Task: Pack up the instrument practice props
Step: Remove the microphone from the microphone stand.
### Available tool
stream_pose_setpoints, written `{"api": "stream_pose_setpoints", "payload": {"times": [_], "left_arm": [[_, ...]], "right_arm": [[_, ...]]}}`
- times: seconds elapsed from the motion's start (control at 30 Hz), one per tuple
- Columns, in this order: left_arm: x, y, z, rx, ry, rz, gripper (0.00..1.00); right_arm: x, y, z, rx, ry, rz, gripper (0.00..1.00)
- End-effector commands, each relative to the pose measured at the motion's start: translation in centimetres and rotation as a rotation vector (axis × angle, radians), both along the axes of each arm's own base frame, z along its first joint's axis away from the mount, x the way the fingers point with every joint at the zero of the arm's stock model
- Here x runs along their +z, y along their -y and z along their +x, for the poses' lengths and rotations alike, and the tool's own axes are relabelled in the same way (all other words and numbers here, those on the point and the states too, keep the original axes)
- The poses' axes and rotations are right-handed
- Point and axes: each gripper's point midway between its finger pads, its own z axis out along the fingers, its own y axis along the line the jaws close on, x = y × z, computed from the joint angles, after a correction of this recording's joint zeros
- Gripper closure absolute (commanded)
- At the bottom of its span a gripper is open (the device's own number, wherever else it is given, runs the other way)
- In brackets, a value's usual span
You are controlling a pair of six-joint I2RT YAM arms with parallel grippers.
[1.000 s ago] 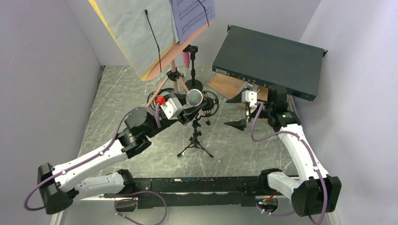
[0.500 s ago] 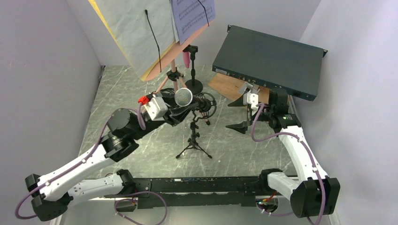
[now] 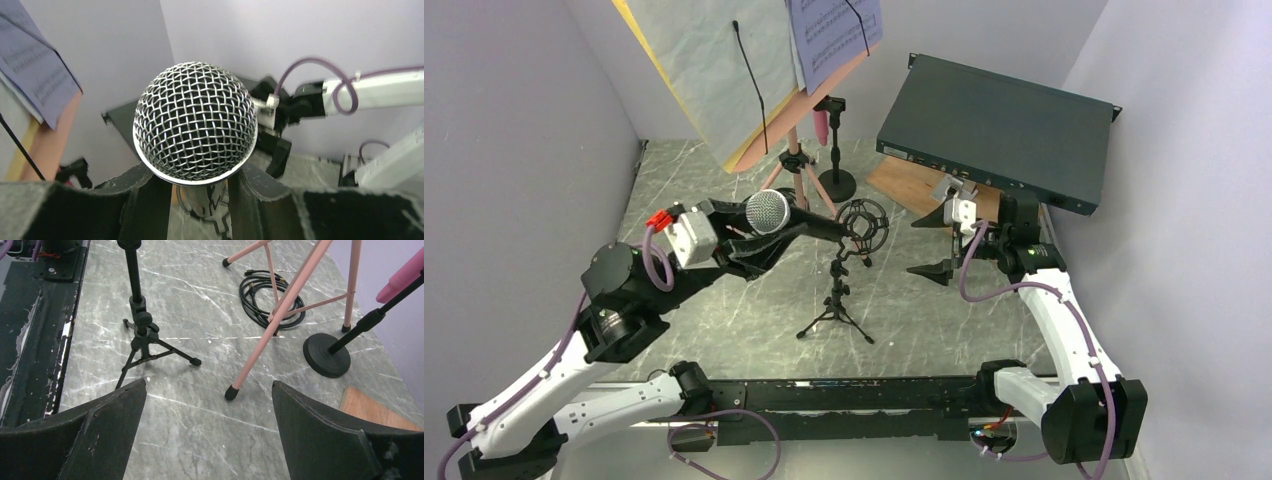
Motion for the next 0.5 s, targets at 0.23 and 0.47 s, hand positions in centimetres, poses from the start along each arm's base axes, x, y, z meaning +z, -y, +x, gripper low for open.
{"api": "stream_pose_setpoints", "payload": {"times": [0.23,0.47], "left_arm": [[-7.5,-4.9,-0.1,0.152,-0.385,0.226,1.0],[-13.2,-7.7,2.5,0.389,-0.523,0.314,1.0]], "right_arm": [[0.1,0.3,-0.5,0.02,0.038,-0.003,0.01],[-0.2,0.5,-0.3,0.011,0.035,-0.01,0.01]]}}
